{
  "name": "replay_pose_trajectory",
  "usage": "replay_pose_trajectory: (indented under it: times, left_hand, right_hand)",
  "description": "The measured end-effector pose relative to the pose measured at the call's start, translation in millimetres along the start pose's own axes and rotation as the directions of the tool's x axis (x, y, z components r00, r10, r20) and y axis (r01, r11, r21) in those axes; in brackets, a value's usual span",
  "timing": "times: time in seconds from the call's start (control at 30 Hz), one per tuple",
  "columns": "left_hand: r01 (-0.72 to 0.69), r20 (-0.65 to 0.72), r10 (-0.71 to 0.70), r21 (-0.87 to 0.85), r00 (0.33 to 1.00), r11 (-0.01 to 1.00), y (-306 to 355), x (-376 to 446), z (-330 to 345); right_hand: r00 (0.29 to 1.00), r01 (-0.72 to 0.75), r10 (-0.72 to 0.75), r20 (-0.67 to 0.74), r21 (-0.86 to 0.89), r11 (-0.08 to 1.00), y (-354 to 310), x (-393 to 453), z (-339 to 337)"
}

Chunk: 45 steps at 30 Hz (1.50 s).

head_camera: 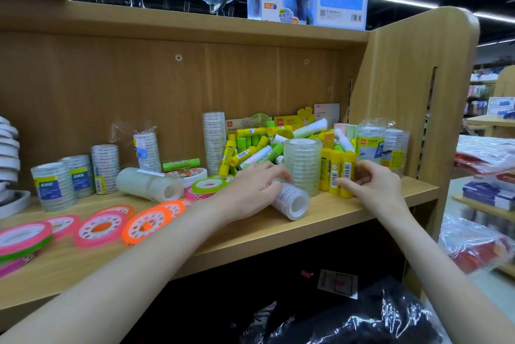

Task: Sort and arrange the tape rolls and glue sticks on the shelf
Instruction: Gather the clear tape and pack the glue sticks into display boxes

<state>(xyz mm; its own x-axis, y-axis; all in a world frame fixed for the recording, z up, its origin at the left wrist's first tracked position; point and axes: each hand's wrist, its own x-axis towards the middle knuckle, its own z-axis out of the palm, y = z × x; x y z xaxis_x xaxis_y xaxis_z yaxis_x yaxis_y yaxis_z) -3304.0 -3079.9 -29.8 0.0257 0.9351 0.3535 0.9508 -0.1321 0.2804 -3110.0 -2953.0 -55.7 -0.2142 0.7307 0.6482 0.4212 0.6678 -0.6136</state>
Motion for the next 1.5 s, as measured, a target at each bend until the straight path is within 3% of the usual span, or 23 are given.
replay_pose_trajectory:
  times: [0.2, 0.33, 0.4, 0.47, 0.53, 0.57, 0.73, 0.83, 0.97, 1.07, 1.27, 1.4, 1.5]
  left_hand:
    - [-0.035, -0.042, 0.036, 0.014, 0.998, 0.999, -3.8, -3.5, 3.1]
    - [0.003, -0.126, 0.003, 0.05, 0.992, 0.999, -12.8, -10.1, 0.5]
    - [0.013, -0.165, 0.004, 0.098, 0.986, 0.995, -19.8, -18.7, -6.6]
    - [0.038, -0.198, -0.003, 0.171, 0.98, 0.985, -28.8, -31.8, -16.6]
    - [0.09, -0.212, -0.036, 0.249, 0.977, 0.964, -39.0, -47.9, -27.9]
    - [0.112, -0.209, -0.052, 0.286, 0.977, 0.952, -44.7, -56.2, -33.3]
    - [0.185, -0.126, -0.153, 0.298, 0.98, 0.936, -73.8, -93.4, -54.7]
    - [0.139, -0.086, -0.121, 0.243, 0.989, 0.96, -79.1, -102.4, -57.7]
    - [0.164, -0.223, -0.127, 0.158, 0.966, 0.974, -77.9, -114.2, -73.7]
    - [0.261, -0.283, -0.208, 0.165, 0.936, 0.951, -91.8, -133.2, -96.5]
    - [0.466, -0.301, -0.399, 0.198, 0.866, 0.862, -121.7, -189.1, -131.1]
    - [0.492, -0.271, -0.434, 0.204, 0.859, 0.847, -131.0, -216.4, -143.3]
    - [0.446, -0.186, -0.414, 0.187, 0.891, 0.876, -122.1, -220.2, -147.5]
  right_hand:
    - [0.999, -0.049, 0.05, 0.01, -0.029, 0.998, 0.6, -3.5, -1.6]
    - [0.953, 0.197, -0.202, -0.225, -0.046, 0.979, -24.1, -15.1, -11.8]
    - [0.944, 0.317, -0.312, -0.109, 0.031, 0.948, -46.4, -24.5, -5.1]
    - [0.93, 0.333, -0.341, 0.133, 0.077, 0.94, -63.7, -36.5, 12.6]
    - [0.891, 0.325, -0.299, 0.342, -0.019, 0.946, -70.8, -45.6, 31.7]
    - [0.886, 0.317, -0.273, 0.374, -0.061, 0.946, -71.6, -47.7, 38.2]
    - [0.945, 0.293, -0.292, 0.147, 0.017, 0.956, -86.0, -37.8, 41.3]
    - [0.94, 0.336, -0.339, 0.034, 0.078, 0.939, -109.2, -21.0, 37.8]
    - [0.921, 0.389, -0.389, -0.024, 0.145, 0.91, -146.0, 0.3, 36.6]
    - [0.916, 0.393, -0.4, -0.03, 0.259, 0.882, -178.0, 13.9, 40.3]
    - [0.915, 0.157, -0.343, 0.212, 0.596, 0.788, -243.7, 39.3, 99.0]
    - [0.845, 0.133, -0.413, 0.339, 0.616, 0.777, -287.4, 27.6, 164.7]
    - [0.762, 0.22, -0.479, 0.435, 0.522, 0.824, -306.9, 9.0, 208.8]
